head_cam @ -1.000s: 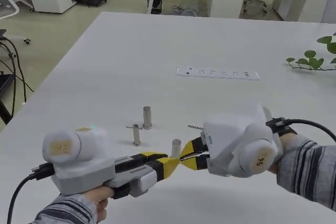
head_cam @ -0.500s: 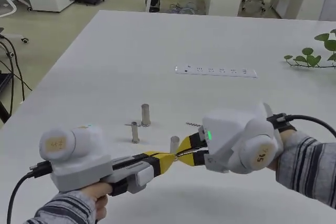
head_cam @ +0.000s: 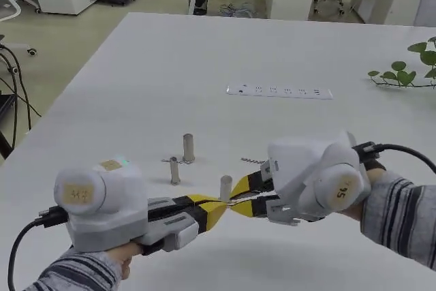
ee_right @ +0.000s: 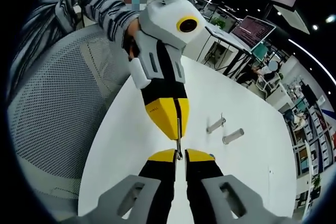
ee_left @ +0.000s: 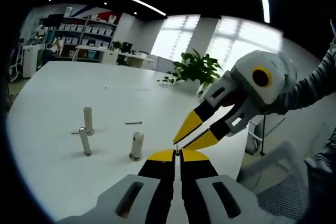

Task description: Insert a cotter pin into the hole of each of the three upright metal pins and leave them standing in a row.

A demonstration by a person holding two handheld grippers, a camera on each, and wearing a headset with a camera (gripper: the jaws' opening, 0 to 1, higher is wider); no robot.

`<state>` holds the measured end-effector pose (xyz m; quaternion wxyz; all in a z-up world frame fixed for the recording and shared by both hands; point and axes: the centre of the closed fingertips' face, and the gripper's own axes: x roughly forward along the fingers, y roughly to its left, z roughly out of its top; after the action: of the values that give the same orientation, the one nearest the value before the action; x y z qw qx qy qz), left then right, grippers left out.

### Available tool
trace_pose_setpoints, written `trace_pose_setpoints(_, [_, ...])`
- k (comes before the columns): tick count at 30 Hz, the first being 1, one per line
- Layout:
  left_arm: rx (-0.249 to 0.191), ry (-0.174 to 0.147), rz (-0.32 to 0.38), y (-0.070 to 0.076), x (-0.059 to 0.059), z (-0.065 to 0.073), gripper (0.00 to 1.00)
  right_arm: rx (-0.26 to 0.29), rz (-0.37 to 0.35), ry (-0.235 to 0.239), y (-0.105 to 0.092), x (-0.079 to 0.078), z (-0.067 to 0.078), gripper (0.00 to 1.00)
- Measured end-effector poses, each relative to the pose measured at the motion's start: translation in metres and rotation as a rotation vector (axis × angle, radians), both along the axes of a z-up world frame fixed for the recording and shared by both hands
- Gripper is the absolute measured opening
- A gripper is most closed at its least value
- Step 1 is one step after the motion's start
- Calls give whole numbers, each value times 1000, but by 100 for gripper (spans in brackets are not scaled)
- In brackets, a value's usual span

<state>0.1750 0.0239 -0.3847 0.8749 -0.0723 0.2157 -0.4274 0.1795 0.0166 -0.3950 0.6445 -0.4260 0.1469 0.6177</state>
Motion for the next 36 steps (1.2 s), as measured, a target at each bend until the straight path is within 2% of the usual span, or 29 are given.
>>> trace_pose_setpoints(3, [23, -18, -16, 0, -2, -1, 0, -3, -16, -1, -4, 2, -2, 1])
trace_pose_setpoints(6, [40, -36, -42, -3, -5, -2, 0, 36, -37, 56, -4, -2, -2, 2])
trace_pose_setpoints(14, [98, -92, -122, -8, -15, -3, 0, 56, -35, 148, -7, -15, -8, 4])
trace_pose_setpoints(18, [102, -97, -138, -6, -18, -3, 0, 76, -39, 196, -5, -20, -9, 4])
trace_pose_setpoints(24, [80, -109, -155, -7, -21, 3, 0, 89, -41, 243, -4, -24, -12, 3])
trace_pose_setpoints(28, [47, -111, -174, -9, -26, 8, 0, 94, -32, 254, -3, -28, -13, 0])
trace_pose_setpoints(36, [64, -92, -187, -8, -31, 2, 0, 67, 1, 237, -4, -33, -10, 0])
